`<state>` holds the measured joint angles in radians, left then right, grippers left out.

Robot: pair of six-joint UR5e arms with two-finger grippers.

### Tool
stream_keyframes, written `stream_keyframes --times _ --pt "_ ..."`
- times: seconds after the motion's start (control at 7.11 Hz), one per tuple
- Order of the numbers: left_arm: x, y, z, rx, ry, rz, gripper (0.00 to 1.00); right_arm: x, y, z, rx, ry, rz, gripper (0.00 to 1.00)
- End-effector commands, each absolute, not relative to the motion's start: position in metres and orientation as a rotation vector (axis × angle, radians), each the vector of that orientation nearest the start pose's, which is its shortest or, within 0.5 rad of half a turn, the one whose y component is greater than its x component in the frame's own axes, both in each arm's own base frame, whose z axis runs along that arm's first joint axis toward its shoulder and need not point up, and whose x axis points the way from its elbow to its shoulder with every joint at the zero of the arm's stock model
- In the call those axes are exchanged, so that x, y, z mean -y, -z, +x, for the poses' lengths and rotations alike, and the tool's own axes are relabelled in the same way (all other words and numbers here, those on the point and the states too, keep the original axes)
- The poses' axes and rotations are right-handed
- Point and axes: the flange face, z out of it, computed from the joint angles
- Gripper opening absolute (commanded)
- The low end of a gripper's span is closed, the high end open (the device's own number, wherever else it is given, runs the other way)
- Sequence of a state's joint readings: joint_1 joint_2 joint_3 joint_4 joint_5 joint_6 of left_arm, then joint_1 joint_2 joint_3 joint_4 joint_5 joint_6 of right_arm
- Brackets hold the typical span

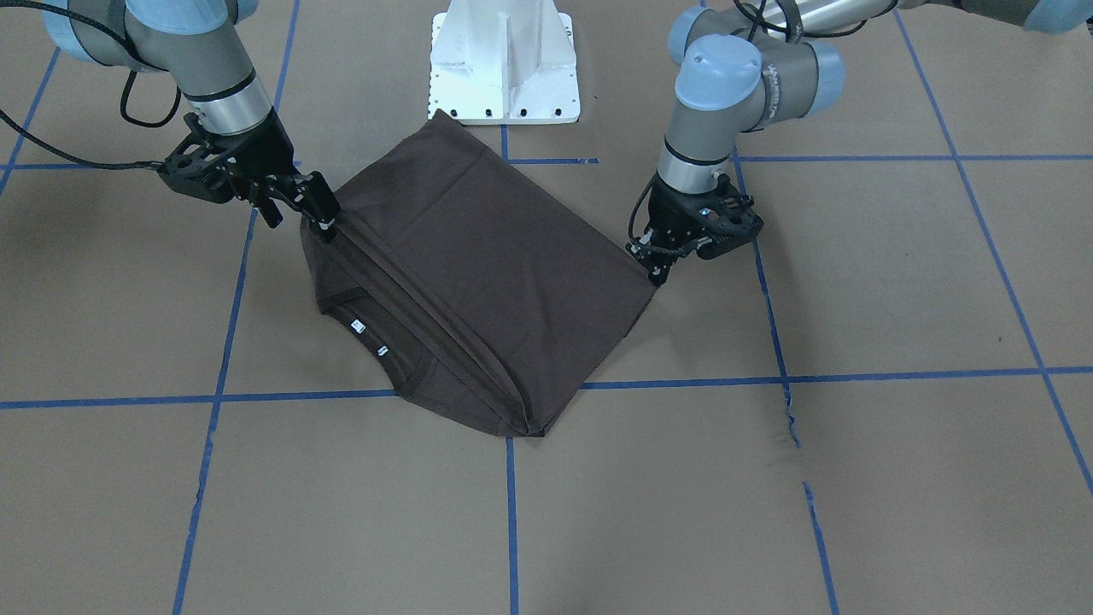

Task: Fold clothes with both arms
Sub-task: 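Rotate the shirt with both grippers so the collar faces the right arm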

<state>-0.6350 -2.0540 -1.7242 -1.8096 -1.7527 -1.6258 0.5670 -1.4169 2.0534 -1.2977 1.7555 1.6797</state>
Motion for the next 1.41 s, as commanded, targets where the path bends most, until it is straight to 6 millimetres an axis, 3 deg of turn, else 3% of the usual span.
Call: stream_keyframes --times 0.0,0.14,0.28,0.42,0.56,0.84,0.98,1.13,1.27 --pt "0.613 -0.285 0.460 -0.981 0.602 0.225 0.00 0.376 -0.322 -0.378 0.952 -0.540 0.043 1.00" --pt "0.661 -0.282 0.469 -0.982 0.608 0.261 0.00 0.379 -0.309 -0.382 0.975 -0.542 0.048 1.00" --pt "0.695 -0.283 0.471 -0.967 0.595 0.291 0.00 0.379 -0.303 -0.384 0.986 -0.537 0.047 1.00" --pt "0.712 -0.274 0.485 -0.964 0.574 0.306 0.00 0.379 -0.285 -0.401 1.013 -0.511 0.050 1.00" --pt "0.715 -0.274 0.485 -0.974 0.574 0.314 0.15 0.382 -0.264 -0.437 1.034 -0.490 0.044 1.00" --pt "0.715 -0.267 0.478 -1.007 0.566 0.327 0.39 0.401 -0.250 -0.496 1.010 -0.466 0.036 1.00" --pt "0.694 -0.275 0.458 -1.043 0.550 0.318 0.40 0.391 -0.243 -0.527 1.003 -0.431 0.023 1.00" --pt "0.671 -0.287 0.444 -1.081 0.519 0.294 0.41 0.372 -0.242 -0.542 0.995 -0.323 0.072 1.00" --pt "0.670 -0.292 0.443 -1.078 0.518 0.289 0.41 0.360 -0.245 -0.553 0.975 -0.211 0.112 1.00"
